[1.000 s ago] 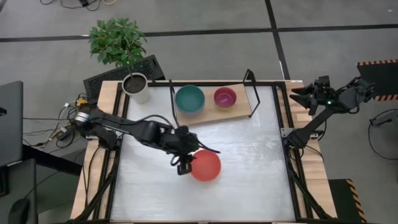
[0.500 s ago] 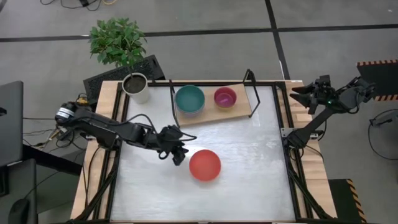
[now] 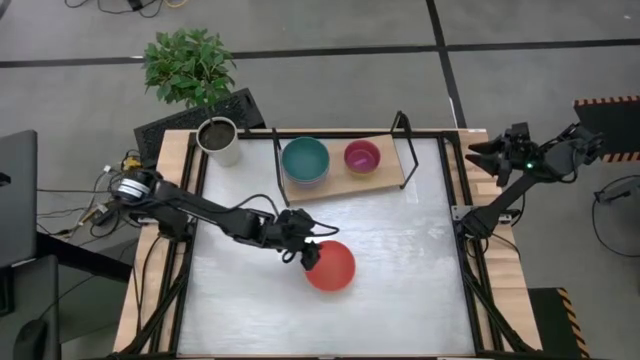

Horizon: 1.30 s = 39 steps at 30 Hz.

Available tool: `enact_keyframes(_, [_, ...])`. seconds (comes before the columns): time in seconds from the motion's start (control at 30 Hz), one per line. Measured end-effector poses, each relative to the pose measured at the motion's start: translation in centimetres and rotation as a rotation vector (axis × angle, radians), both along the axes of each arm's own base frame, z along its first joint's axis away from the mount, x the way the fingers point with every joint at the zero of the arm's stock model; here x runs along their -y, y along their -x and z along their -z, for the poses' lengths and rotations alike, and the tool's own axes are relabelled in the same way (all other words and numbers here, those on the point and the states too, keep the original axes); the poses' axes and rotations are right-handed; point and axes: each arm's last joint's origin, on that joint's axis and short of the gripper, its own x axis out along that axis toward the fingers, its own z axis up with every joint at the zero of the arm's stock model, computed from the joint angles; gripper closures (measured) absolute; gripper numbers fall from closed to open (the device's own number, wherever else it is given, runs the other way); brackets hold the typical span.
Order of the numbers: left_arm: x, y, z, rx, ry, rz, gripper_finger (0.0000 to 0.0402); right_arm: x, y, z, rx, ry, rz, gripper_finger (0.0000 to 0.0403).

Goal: Place and stack bowls onto a shelf
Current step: Stack the big orange bowl on top of the big green bowl on the shelf

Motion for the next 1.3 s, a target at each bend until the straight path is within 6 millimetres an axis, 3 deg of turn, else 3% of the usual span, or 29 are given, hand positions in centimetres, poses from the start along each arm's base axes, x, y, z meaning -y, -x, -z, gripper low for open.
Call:
enact_keyframes(0.23, [-0.8,-2.5,1.4,-0.043,-0.012,-0.007,0.017,0.0,0.0,0.1,-0.01,0.005,-0.004,0.0161])
enact_keyframes(0.43, [-1.2,-3.3,1.7,-0.053,0.003,-0.007,0.017,0.0,0.0,0.1,-0.011,0.006,-0.007,0.0161])
enact_keyframes(1.17, [-0.9,-2.9,2.2,-0.14,-0.059,0.114,0.017,0.0,0.0,0.1,-0.005,-0.015,-0.006,0.0161])
enact_keyframes(1.3, [-0.8,-2.8,2.3,-0.153,-0.07,0.163,0.0189,0.0,0.0,0.1,-0.002,-0.019,-0.006,0.0161])
